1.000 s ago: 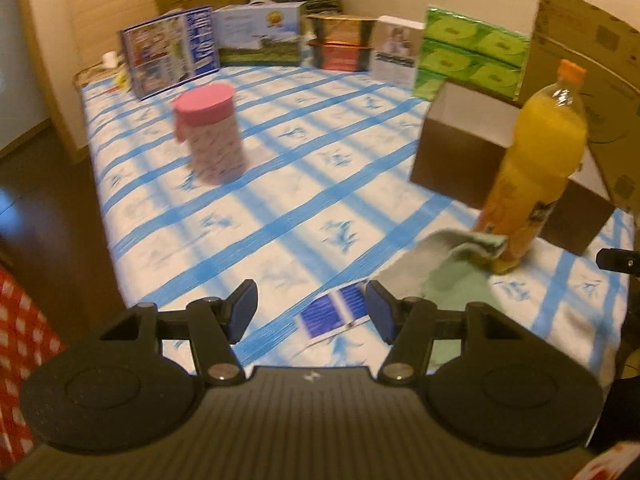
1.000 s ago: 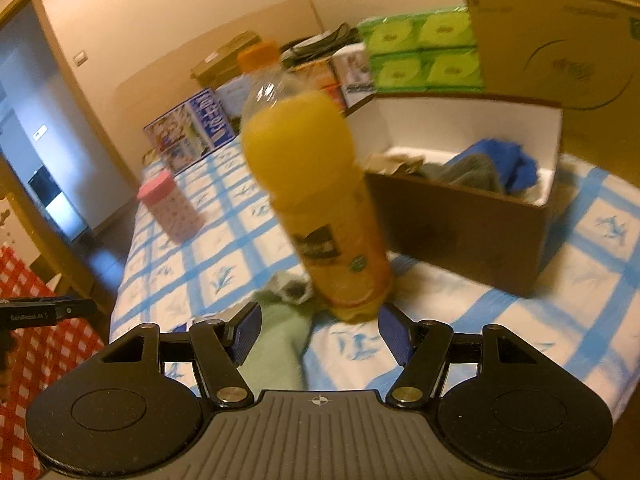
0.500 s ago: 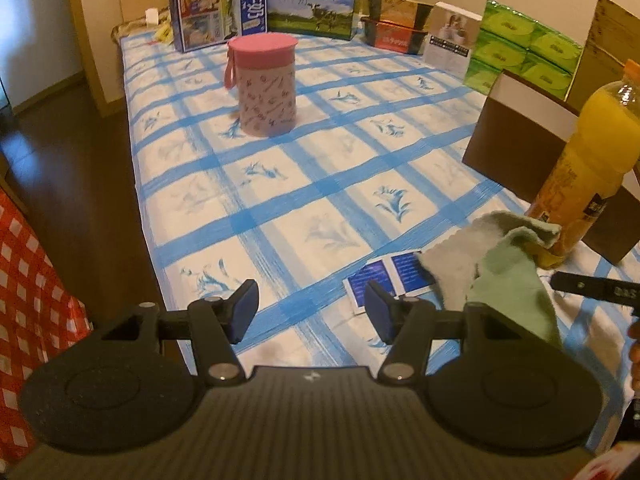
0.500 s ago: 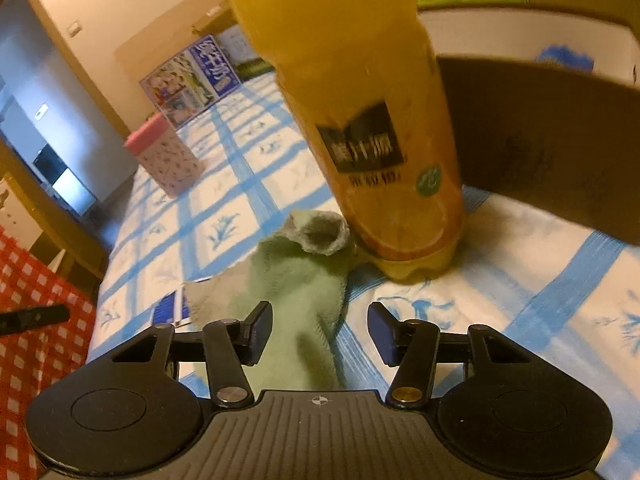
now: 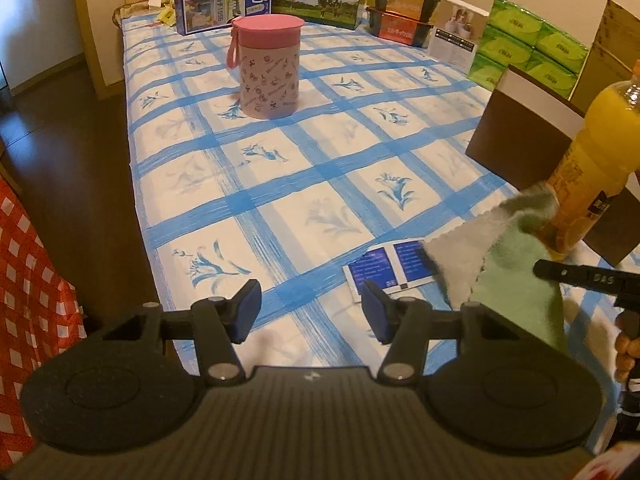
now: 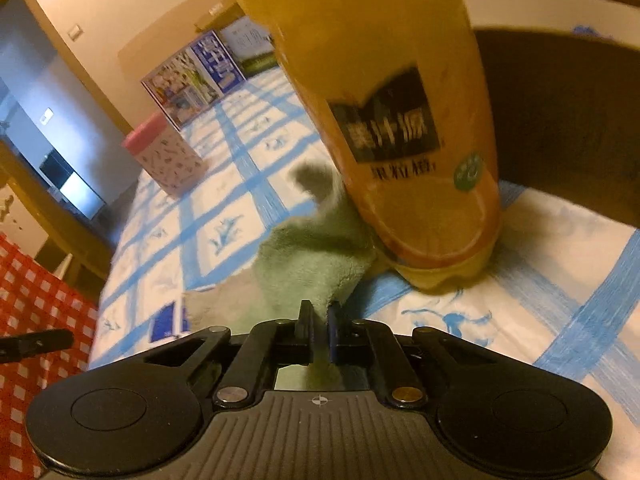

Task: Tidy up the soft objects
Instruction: 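Close the right gripper on the green fleece towel, then lift the green towel off the sheet with the right gripper, then grasp the blue printed sachet with the left gripper while the right gripper holds the towel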

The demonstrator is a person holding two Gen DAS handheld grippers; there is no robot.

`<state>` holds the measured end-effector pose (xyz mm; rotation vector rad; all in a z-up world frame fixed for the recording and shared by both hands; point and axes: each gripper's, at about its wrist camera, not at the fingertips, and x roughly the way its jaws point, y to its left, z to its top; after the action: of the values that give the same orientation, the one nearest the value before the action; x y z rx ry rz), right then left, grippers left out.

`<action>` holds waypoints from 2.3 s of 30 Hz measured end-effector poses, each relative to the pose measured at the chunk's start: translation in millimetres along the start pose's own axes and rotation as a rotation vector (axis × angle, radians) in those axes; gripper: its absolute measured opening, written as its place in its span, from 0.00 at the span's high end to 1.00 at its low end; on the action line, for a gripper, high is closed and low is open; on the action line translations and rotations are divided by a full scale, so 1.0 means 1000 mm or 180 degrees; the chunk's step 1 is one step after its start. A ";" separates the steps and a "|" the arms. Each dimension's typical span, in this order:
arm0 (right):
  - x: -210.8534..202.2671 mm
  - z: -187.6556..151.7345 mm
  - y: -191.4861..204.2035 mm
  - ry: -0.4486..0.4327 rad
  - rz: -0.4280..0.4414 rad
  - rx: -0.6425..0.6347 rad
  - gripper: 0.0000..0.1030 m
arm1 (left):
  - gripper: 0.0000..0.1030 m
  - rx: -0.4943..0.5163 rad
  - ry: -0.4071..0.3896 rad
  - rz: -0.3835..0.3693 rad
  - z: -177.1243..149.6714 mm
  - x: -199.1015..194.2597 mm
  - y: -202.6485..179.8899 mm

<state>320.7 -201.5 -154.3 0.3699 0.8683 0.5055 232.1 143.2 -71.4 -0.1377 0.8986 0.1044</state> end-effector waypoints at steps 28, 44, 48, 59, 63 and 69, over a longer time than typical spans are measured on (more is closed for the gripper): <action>-0.100 -0.096 0.006 0.0553 -0.0374 -0.0130 0.82 | 0.50 0.0139 0.0012 -0.0232 -0.031 -0.031 -0.031; -0.122 -0.085 -0.001 -0.0091 -0.0780 0.0061 0.14 | 0.50 0.0276 0.0126 -0.0366 -0.042 -0.010 -0.045; -0.091 -0.091 -0.007 0.0202 -0.0672 0.0217 0.14 | 0.50 0.0305 0.0136 -0.0396 -0.046 -0.005 -0.046; -0.045 -0.089 0.029 0.0205 -0.0844 -0.0656 0.74 | 0.48 0.0564 0.0027 -0.0439 -0.033 0.025 -0.035; -0.036 -0.074 0.031 0.0118 -0.0798 -0.0630 0.75 | 0.44 0.0699 -0.0001 -0.0535 -0.017 0.050 -0.030; -0.007 -0.051 0.047 0.0145 -0.0732 -0.0664 0.75 | 0.42 0.0806 0.0091 -0.0679 0.003 0.092 -0.027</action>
<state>263.9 -161.5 -156.9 0.0664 0.8804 0.3874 295.1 119.6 -139.5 0.0014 0.9126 -0.2100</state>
